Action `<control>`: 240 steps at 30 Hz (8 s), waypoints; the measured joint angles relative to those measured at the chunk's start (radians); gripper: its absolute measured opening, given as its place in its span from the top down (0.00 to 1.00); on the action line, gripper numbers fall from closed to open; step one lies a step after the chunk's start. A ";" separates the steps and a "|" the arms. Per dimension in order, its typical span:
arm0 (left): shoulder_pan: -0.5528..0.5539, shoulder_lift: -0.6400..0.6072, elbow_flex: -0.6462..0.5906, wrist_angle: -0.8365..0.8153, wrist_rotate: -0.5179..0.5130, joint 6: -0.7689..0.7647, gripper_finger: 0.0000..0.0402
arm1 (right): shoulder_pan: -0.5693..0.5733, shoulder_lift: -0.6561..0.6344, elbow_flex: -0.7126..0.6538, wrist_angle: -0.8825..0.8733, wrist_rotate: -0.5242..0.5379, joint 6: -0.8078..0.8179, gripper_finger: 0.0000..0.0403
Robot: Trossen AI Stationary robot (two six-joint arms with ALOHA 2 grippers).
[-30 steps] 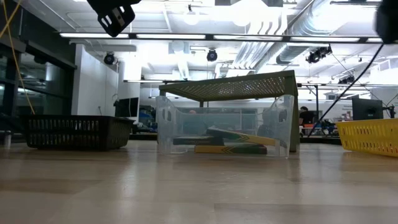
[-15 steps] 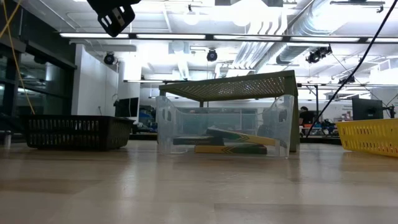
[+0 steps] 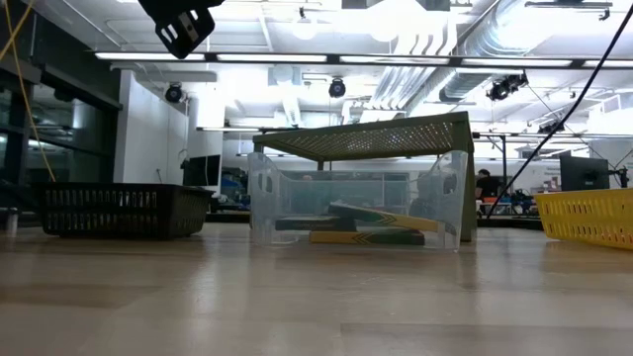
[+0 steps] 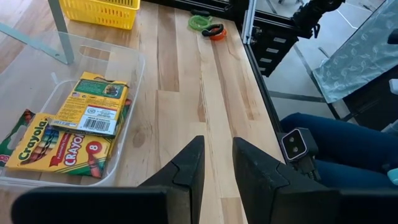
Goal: Pick & Place Office Desk Supplies
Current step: Put the left black spring keychain into the yellow bin, then put the left green spring keychain into the yellow bin
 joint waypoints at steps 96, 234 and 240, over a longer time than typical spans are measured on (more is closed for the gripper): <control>0.000 0.000 0.000 0.003 0.000 0.000 0.81 | 0.111 0.461 0.245 -0.362 -0.085 -0.027 0.74; 0.000 0.000 0.000 0.003 0.000 0.000 0.81 | -0.428 0.012 0.080 -0.941 0.238 -0.525 0.68; 0.000 0.000 0.000 0.004 0.000 0.000 0.81 | -0.426 -0.119 0.080 -0.868 0.230 -0.525 0.68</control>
